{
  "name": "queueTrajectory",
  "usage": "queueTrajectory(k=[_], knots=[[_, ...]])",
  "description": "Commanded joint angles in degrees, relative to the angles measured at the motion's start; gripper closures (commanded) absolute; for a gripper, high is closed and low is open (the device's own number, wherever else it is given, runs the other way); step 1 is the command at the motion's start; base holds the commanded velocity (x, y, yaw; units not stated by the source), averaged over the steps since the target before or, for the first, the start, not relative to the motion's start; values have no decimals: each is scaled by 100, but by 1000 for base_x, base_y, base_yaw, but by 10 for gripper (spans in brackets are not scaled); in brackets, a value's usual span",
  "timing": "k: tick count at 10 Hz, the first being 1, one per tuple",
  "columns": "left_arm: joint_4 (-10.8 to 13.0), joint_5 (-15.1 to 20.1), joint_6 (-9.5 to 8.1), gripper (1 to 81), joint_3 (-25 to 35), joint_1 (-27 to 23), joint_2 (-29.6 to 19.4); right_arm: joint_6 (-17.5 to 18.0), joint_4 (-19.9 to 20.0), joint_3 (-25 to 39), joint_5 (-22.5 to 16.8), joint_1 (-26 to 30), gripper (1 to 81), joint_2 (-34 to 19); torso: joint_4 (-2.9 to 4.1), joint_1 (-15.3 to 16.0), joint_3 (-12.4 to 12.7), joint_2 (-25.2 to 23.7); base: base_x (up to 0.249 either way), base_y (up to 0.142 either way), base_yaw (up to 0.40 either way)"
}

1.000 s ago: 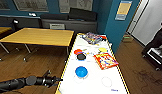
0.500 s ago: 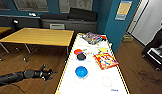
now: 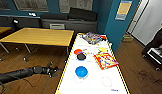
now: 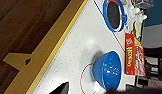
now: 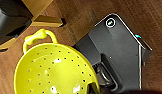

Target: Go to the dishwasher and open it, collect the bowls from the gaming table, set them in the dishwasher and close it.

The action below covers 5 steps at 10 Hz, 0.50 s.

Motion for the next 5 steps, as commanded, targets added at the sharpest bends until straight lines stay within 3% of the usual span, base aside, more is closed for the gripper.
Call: queueTrajectory(k=[1, 2, 5], knots=[[145, 317, -31, 10, -92, -778, 224, -6, -78, 75, -315, 232, 811, -148, 0, 0, 0, 0, 0, 0, 0], [145, 317, -40, 10, -233, -752, 338, -6, -78, 75, -315, 241, 811, -130, 0, 2, 0, 0, 0, 0, 0], [145, 326, -364, 10, -784, -647, 829, -6, -78, -38, -324, 267, 811, -51, 0, 2, -2, 0, 0, 0, 0]])
